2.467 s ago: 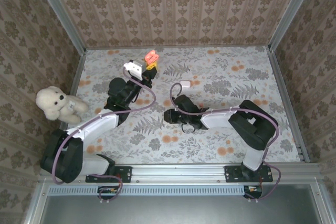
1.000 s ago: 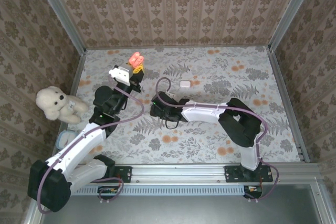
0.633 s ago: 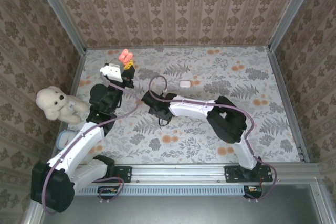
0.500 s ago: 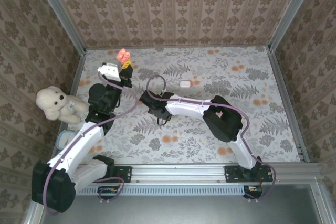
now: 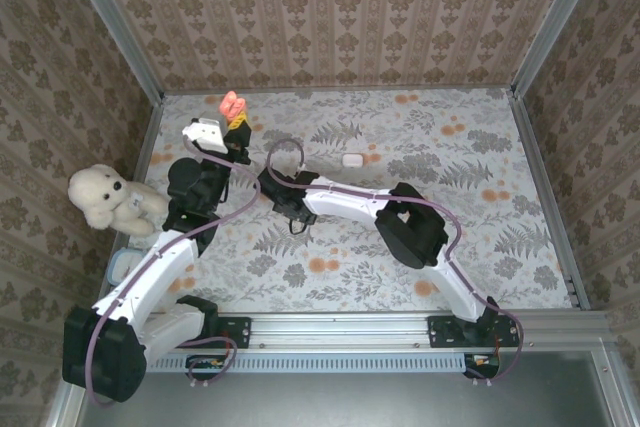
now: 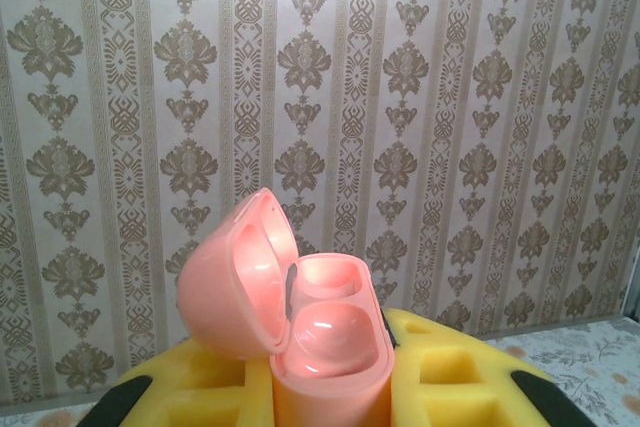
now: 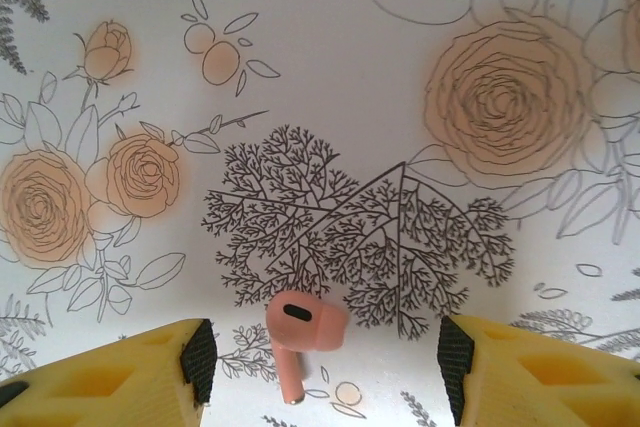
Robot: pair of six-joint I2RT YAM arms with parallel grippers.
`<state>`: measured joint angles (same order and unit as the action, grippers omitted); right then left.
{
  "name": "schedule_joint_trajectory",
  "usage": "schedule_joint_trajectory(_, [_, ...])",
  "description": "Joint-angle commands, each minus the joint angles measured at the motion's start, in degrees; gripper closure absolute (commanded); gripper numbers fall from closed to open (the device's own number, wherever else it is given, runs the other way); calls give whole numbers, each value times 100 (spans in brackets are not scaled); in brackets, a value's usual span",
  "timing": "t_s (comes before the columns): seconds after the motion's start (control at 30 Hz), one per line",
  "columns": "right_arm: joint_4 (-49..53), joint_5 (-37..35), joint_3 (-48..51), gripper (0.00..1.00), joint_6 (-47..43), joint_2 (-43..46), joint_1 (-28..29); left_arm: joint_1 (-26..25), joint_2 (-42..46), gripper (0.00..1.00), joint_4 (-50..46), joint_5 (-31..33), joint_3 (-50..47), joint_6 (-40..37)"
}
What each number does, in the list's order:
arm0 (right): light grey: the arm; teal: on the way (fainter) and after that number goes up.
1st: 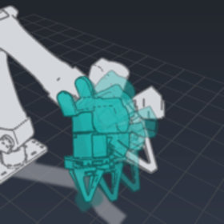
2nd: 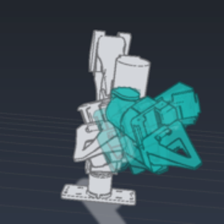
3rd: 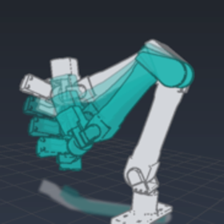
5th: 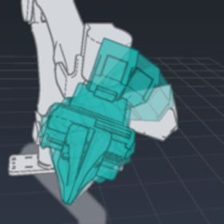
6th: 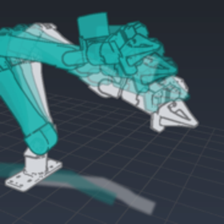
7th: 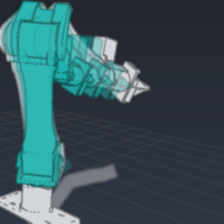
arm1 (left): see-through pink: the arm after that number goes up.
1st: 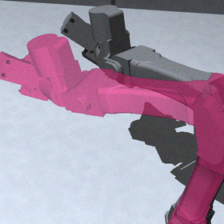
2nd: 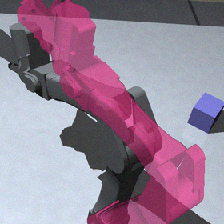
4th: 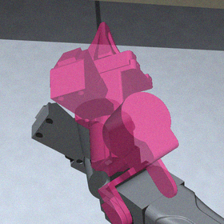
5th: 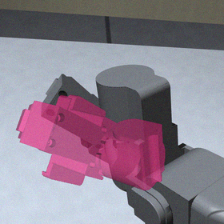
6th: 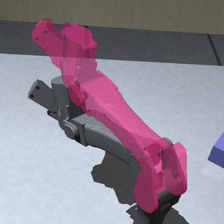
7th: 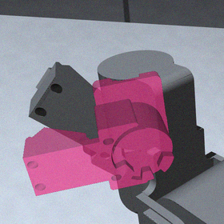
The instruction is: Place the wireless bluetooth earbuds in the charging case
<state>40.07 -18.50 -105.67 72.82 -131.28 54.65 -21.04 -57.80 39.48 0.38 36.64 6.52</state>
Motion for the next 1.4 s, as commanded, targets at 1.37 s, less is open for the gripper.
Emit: schedule_joint_trajectory(1.37, [-742,535,2745,66,-3824,1468,-388,-714,-517,100,245,-523,175,342])
